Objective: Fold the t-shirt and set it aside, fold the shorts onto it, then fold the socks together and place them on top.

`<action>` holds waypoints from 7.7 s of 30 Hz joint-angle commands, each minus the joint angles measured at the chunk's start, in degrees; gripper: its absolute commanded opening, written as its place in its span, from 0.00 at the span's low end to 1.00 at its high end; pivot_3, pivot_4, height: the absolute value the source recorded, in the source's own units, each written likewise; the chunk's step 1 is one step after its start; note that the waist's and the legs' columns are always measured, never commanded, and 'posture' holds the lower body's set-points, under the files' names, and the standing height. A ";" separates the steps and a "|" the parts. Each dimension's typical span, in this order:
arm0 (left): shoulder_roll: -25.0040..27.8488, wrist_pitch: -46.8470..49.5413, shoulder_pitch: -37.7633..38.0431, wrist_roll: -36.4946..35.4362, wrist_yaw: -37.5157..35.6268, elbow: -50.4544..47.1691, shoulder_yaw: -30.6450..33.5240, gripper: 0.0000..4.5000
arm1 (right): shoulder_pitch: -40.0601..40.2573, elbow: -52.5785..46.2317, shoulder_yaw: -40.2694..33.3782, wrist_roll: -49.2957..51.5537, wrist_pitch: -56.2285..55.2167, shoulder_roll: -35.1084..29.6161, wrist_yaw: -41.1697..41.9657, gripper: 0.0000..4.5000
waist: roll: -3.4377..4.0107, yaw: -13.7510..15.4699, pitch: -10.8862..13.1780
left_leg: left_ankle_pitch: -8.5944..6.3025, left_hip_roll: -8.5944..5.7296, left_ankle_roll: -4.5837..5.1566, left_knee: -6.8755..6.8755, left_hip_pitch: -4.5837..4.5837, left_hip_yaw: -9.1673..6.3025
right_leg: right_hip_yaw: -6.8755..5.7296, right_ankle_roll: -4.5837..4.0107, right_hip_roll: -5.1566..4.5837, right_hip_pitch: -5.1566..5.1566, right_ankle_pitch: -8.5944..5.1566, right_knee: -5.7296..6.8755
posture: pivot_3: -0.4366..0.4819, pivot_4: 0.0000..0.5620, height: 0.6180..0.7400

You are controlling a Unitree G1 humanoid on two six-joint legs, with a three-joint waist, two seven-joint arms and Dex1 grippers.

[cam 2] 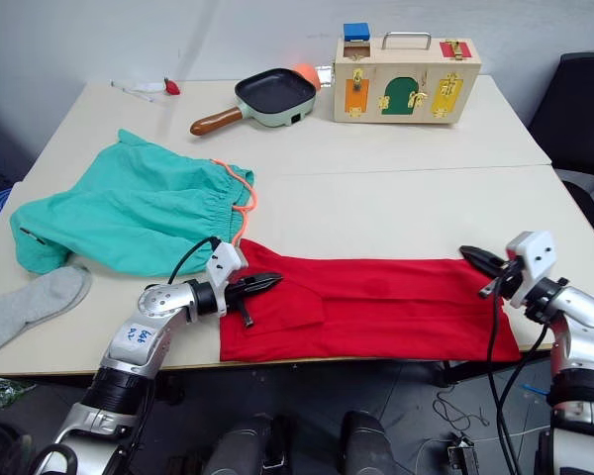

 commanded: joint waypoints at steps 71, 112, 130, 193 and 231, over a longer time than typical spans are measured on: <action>12.41 -5.91 9.25 -18.77 -18.83 -17.22 11.42 1.00 | -45.14 43.42 16.87 -30.94 5.01 -4.84 -12.23 0.01 | 0.33 -1.88 0.19 | -0.01 0.00 -0.11 -0.10 -0.17 0.15 | 0.01 -0.09 0.13 -0.20 -0.05 -0.15 | 0.48 0.27 1.00; 5.41 -8.03 -33.53 6.87 -24.43 40.93 -5.80 1.00 | -6.85 -24.51 -20.05 -1.06 98.01 -2.83 -20.16 1.00 | 0.20 -1.52 0.13 | 0.07 0.03 0.15 -0.04 -0.24 0.16 | -0.10 -0.06 0.08 -0.35 -0.02 0.08 | 0.48 0.27 1.00; 5.33 -2.44 -32.72 10.32 -30.96 44.10 -6.41 0.22 | -16.08 -14.94 -16.40 0.49 86.51 3.52 -28.10 0.23 | -0.27 -2.20 -0.02 | 0.08 0.02 0.20 -0.04 -0.20 0.23 | -0.03 -0.06 0.06 -0.35 -0.02 0.30 | 0.48 0.27 1.00; -17.62 5.04 -52.40 7.69 -10.04 68.80 0.44 0.91 | 10.91 -66.81 -5.83 27.95 102.23 16.41 -34.46 0.80 | -0.47 0.14 -0.02 | 0.27 -0.10 0.41 0.16 -1.00 0.16 | -0.20 -0.03 0.05 -1.16 0.01 0.31 | 0.48 0.27 1.00; -13.49 7.24 -38.26 3.98 9.89 46.66 15.05 0.00 | -3.93 -36.99 10.53 20.16 77.99 -11.16 -14.55 0.00 | -0.51 -0.02 0.00 | 0.31 -0.21 0.55 0.25 -1.02 0.30 | -0.23 0.08 0.12 -1.17 0.07 0.52 | 0.48 0.27 1.00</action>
